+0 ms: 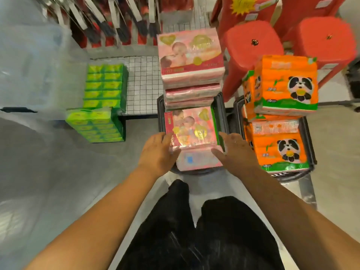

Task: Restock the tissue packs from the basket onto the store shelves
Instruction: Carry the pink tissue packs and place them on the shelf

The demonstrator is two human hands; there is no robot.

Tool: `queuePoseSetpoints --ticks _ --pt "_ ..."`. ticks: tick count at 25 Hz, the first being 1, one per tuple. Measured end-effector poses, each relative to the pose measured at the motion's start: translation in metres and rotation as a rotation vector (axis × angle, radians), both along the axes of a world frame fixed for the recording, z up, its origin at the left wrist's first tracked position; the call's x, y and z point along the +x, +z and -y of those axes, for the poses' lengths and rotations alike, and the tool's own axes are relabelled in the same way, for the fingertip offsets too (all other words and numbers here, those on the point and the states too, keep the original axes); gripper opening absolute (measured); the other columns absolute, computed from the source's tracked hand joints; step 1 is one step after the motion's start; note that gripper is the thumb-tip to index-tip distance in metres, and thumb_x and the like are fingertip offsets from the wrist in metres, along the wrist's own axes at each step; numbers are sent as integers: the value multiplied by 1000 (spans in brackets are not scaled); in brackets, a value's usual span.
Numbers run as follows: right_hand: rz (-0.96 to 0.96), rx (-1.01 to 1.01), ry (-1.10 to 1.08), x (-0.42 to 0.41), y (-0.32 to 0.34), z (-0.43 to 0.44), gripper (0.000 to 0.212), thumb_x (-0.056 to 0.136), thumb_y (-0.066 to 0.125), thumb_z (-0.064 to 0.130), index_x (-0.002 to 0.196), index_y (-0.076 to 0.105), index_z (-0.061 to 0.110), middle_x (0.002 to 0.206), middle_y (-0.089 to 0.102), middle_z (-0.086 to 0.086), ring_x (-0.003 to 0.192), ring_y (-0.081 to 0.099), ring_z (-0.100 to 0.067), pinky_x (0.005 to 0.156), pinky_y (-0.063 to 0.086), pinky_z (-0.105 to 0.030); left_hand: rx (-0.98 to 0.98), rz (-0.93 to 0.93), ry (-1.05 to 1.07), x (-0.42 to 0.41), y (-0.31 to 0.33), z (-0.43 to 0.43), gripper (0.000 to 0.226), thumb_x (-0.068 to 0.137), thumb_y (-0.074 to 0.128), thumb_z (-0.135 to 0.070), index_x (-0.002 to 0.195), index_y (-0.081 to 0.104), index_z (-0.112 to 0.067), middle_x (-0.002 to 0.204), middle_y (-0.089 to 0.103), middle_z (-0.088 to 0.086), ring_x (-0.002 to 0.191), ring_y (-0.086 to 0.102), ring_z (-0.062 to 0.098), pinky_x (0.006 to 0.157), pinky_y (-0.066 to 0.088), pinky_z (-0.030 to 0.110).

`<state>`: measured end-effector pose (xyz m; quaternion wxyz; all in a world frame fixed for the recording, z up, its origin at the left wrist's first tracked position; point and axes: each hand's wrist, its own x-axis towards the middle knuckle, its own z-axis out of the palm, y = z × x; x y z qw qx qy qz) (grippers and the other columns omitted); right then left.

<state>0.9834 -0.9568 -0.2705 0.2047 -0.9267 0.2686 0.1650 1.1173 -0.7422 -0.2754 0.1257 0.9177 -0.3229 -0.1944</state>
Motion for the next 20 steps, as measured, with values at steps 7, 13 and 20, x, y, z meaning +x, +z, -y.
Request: queuePoseSetpoints --ticks 7,13,20 --pt "-14 36 -90 76 -135 64 65 92 53 52 148 32 27 147 33 -17 130 40 -38 102 41 -46 84 -152 115 93 -140 31 65 93 49 -49 148 30 -19 142 37 19 130 35 37 108 33 46" --pt "-62 17 -121 110 -251 107 75 81 46 71 148 29 41 158 12 -13 143 17 -39 116 23 -52 69 -176 300 119 -249 48 67 91 48 -56 149 29 -30 149 23 18 137 21 36 112 24 47" --pt "-41 295 -249 113 -316 133 96 58 63 74 142 21 58 160 -18 6 148 11 -27 115 25 -38 -232 -384 495 129 -323 40 86 73 70 -62 145 29 -40 155 14 12 138 25 16 112 23 31"
